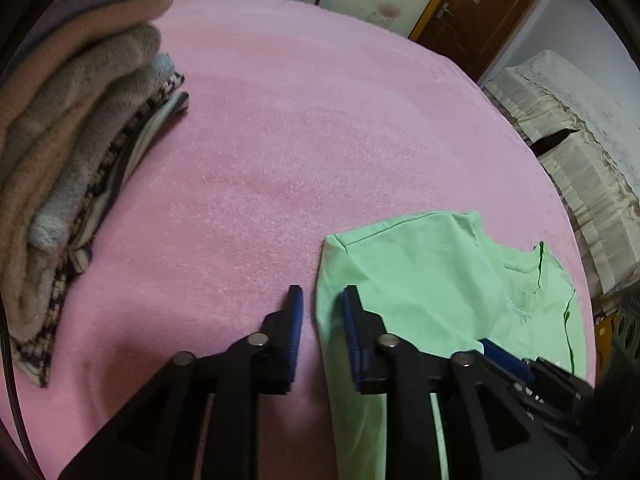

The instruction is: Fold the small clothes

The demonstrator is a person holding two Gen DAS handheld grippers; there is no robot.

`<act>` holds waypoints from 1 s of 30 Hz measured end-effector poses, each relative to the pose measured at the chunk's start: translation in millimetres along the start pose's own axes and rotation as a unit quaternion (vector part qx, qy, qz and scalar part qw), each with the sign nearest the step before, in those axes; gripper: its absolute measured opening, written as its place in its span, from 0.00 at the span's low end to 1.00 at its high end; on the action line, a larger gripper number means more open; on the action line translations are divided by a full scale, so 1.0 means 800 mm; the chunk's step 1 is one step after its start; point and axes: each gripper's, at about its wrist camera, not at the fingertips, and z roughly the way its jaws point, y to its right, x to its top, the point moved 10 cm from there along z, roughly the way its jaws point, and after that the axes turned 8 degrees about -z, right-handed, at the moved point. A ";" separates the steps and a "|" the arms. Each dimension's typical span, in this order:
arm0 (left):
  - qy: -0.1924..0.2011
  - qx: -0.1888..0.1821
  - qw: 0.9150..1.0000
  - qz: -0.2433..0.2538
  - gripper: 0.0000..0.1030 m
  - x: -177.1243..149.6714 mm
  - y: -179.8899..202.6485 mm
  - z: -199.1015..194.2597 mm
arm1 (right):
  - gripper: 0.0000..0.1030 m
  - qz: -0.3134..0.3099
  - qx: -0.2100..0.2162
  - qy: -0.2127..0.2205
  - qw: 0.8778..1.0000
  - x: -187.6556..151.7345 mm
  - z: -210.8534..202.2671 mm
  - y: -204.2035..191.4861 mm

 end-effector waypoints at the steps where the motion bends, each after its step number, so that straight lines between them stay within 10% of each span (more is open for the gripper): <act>1: -0.005 -0.002 1.000 -0.006 0.23 0.000 0.002 0.004 | 0.21 0.002 0.001 0.000 1.000 0.001 0.001 -0.001; 5: -0.004 -0.002 1.000 0.004 0.24 0.001 0.012 0.010 | 0.21 0.004 0.004 -0.001 1.000 0.001 0.003 0.000; 7: 0.002 0.024 0.999 0.042 0.01 0.001 0.019 0.014 | 0.21 -0.001 0.001 0.000 1.000 0.000 0.003 -0.001; 21: 0.044 0.069 0.994 0.068 0.06 0.011 0.001 0.002 | 0.19 -0.014 -0.015 0.000 1.000 0.002 0.000 -0.002; 30: 0.073 0.118 0.982 0.127 0.65 -0.012 0.019 -0.091 | 0.19 -0.021 -0.038 0.023 0.999 -0.026 -0.093 0.007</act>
